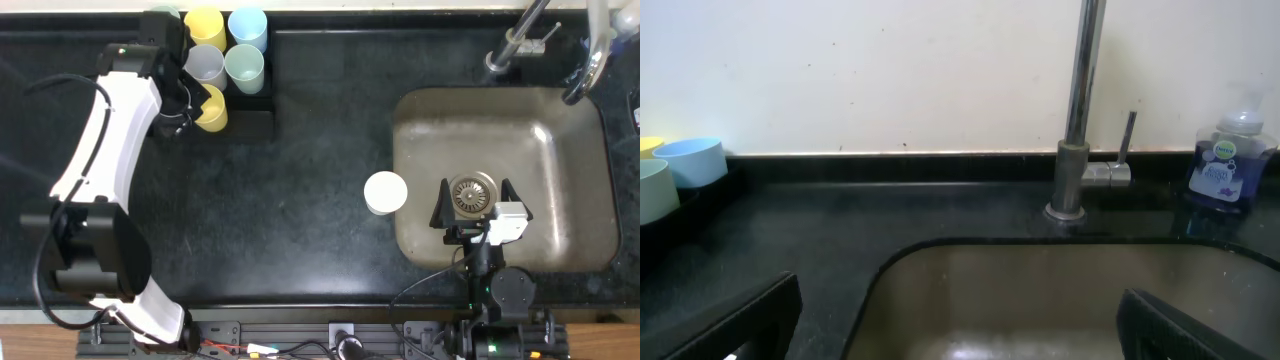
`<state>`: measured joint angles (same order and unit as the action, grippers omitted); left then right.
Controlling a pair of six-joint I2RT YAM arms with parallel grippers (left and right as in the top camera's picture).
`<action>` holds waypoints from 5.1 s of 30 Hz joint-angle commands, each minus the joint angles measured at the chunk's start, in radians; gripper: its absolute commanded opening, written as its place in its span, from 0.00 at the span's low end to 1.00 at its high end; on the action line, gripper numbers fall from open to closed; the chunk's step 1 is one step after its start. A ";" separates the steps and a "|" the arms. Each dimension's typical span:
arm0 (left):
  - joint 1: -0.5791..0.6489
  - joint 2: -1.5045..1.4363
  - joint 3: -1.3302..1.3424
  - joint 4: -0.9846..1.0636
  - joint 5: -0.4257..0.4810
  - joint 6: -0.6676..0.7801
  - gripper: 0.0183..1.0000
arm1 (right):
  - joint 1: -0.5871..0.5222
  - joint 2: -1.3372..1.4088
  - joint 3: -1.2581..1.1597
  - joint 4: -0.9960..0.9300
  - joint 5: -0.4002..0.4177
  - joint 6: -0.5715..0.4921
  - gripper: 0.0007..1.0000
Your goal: Store Cups
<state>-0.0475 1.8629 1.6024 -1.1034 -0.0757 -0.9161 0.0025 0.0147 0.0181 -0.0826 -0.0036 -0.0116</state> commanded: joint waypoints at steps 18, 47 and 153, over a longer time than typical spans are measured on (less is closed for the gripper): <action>0.019 0.068 -0.005 0.043 0.032 -0.028 0.83 | 0.001 -0.011 -0.013 0.005 -0.010 -0.003 0.99; 0.019 -1.011 -0.070 -0.146 0.056 0.494 1.00 | 0.001 -0.011 -0.013 0.005 -0.010 -0.003 1.00; 0.042 -1.860 -1.595 1.020 0.104 0.976 1.00 | 0.010 0.667 0.965 -0.683 -0.023 0.000 1.00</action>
<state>-0.0170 0.0120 0.0105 -0.0803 0.0341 0.0372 0.0029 0.4995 0.7692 -0.6926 -0.0883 -0.0074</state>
